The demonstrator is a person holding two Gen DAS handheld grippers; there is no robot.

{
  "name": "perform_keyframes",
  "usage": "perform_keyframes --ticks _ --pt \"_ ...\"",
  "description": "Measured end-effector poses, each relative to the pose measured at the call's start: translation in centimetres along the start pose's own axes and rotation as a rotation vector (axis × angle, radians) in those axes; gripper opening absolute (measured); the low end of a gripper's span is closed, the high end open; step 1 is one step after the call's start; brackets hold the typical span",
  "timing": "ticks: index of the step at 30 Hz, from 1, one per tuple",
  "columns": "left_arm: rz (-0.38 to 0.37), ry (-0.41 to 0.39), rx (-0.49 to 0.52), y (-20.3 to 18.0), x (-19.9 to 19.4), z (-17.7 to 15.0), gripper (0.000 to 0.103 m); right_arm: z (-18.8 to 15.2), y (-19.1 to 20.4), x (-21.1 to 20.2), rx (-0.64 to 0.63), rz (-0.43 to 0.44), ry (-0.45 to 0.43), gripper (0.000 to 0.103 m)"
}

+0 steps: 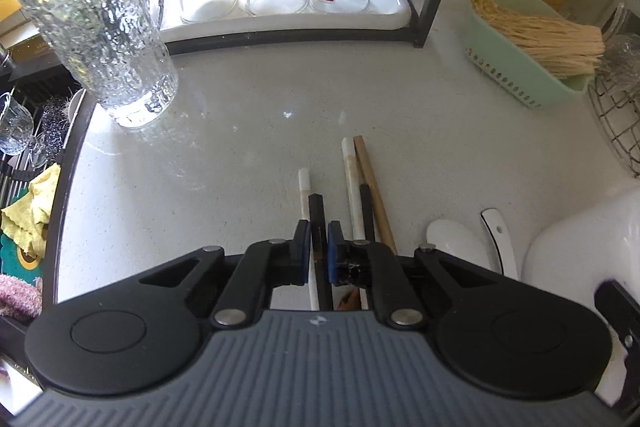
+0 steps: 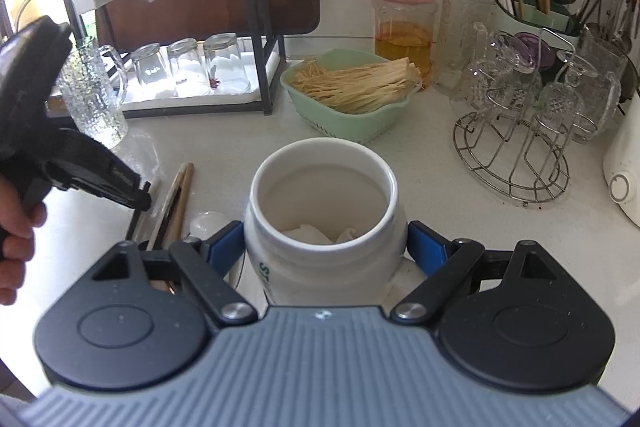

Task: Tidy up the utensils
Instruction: 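Close the left tool on a black chopstick in the pile, then lift the black chopstick with the left tool and carry it over the mug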

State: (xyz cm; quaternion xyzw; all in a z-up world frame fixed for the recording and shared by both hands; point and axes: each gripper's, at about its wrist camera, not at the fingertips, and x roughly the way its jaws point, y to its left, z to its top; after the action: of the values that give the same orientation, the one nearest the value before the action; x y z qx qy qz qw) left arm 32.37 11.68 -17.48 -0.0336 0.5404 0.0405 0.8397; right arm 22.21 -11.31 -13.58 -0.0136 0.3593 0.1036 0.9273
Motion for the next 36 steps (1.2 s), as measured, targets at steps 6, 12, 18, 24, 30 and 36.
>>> perform_keyframes --ticks 6,12,18,24,30,36 --pt "-0.001 -0.012 -0.069 -0.5 -1.1 -0.9 0.009 -0.1 -0.6 -0.1 -0.042 0.048 0.000 0.089" --pt "0.002 -0.023 -0.101 -1.6 -2.6 -2.0 0.009 0.1 -1.2 0.1 -0.060 0.092 -0.003 0.089" --pt "0.013 -0.049 -0.130 -1.9 -4.3 -2.9 0.009 -0.2 -1.2 0.0 -0.099 0.110 -0.021 0.090" --pt "0.002 -0.066 -0.160 -1.7 -6.1 -3.4 0.009 -0.3 -1.4 0.0 -0.111 0.131 -0.032 0.090" --pt "-0.028 -0.080 -0.209 -1.2 -7.9 -4.1 0.008 -0.4 -1.5 0.0 -0.133 0.143 -0.034 0.090" --pt "-0.062 -0.108 -0.229 -0.9 -10.5 -4.3 0.008 -0.4 -1.4 0.0 -0.149 0.147 -0.035 0.090"
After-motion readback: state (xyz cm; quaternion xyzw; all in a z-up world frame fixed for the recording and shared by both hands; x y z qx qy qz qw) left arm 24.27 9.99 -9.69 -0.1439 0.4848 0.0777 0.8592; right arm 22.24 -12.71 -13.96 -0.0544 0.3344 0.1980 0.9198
